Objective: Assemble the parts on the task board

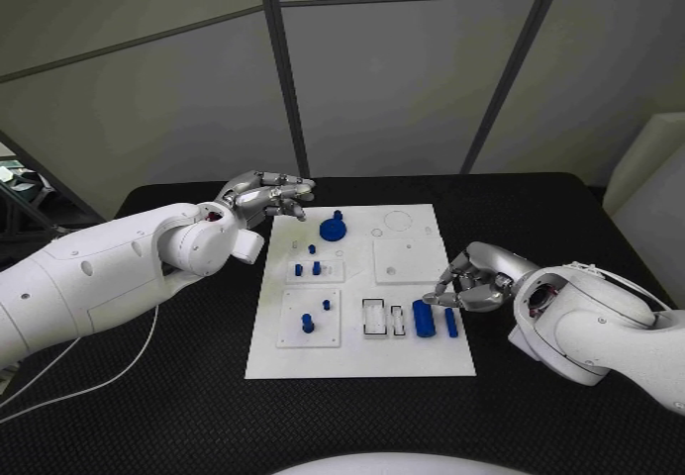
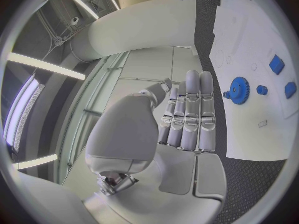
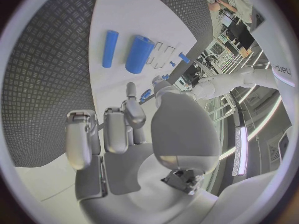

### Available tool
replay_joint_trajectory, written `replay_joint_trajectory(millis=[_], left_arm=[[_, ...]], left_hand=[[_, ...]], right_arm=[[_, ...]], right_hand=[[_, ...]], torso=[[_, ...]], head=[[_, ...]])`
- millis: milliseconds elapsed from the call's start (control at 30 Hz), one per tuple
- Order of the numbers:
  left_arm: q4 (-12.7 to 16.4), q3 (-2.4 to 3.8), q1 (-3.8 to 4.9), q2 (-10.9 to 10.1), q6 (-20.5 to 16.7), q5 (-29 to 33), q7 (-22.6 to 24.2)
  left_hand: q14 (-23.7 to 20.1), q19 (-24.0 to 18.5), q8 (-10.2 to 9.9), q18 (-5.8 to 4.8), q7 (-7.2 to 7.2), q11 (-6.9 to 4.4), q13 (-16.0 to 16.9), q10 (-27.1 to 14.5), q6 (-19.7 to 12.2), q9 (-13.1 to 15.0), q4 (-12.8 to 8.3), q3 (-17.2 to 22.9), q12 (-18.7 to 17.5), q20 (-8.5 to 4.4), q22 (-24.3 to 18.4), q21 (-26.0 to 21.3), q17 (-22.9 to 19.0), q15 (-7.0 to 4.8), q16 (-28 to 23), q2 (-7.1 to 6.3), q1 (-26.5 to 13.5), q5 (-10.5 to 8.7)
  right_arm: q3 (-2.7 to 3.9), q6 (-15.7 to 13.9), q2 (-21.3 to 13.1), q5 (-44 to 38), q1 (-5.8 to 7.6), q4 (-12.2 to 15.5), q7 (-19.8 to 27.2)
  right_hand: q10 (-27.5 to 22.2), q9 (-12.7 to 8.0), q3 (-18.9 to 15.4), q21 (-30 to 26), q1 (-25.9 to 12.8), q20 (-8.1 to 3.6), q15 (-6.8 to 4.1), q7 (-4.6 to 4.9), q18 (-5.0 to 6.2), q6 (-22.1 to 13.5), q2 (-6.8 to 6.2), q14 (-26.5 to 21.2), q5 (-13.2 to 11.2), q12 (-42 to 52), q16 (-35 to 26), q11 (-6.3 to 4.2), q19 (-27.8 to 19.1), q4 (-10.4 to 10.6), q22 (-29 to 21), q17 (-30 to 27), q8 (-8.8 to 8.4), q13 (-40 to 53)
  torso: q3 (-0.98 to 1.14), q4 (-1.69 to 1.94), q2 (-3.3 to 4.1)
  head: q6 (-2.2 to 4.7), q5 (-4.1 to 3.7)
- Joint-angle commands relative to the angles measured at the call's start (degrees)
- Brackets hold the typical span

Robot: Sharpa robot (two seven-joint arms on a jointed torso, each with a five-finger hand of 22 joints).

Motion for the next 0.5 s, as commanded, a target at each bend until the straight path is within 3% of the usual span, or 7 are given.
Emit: replay_joint_trajectory(millis=[33,500], left_arm=[[0.20,0.04,0.00,-0.20,0.25,-0.06,0.33],[0.36,0.03,-0.10,-0.47,0.24,-0.06,0.36]], left_hand=[[0.17,0.10,-0.30,-0.74,0.28,-0.06,0.06,-0.51,0.18,0.06,-0.27,0.12,0.25,0.31,-0.06,-0.27,-0.06,0.25,-0.40,0.61,-0.17,-0.26],[0.20,0.12,-0.31,-0.74,0.28,-0.06,0.07,-0.50,0.19,0.08,-0.29,0.08,0.25,0.31,-0.07,-0.29,-0.06,0.25,-0.44,0.61,-0.18,-0.27]], right_arm=[[-0.03,2.72,0.38,-4.33,-0.58,0.34,-4.99],[-0.17,2.90,2.94,-7.02,-1.82,-0.59,-5.64]], right_hand=[[-0.46,0.80,-1.05,0.29,-0.35,0.06,-0.02,-0.02,-0.52,-0.44,0.10,2.11,0.44,0.41,0.27,-0.11,5.43,0.02,14.10,0.09,0.16,0.45],[-0.33,2.83,-3.06,0.50,-1.41,0.08,-0.03,-0.07,-0.58,-0.66,0.56,2.15,0.60,1.31,0.42,-0.13,5.56,0.12,14.31,0.41,0.12,1.79]], torso=[[0.05,-0.02,0.00],[-0.05,-0.06,0.04]], head=[[-0.11,0.07],[-0.17,0.27]])
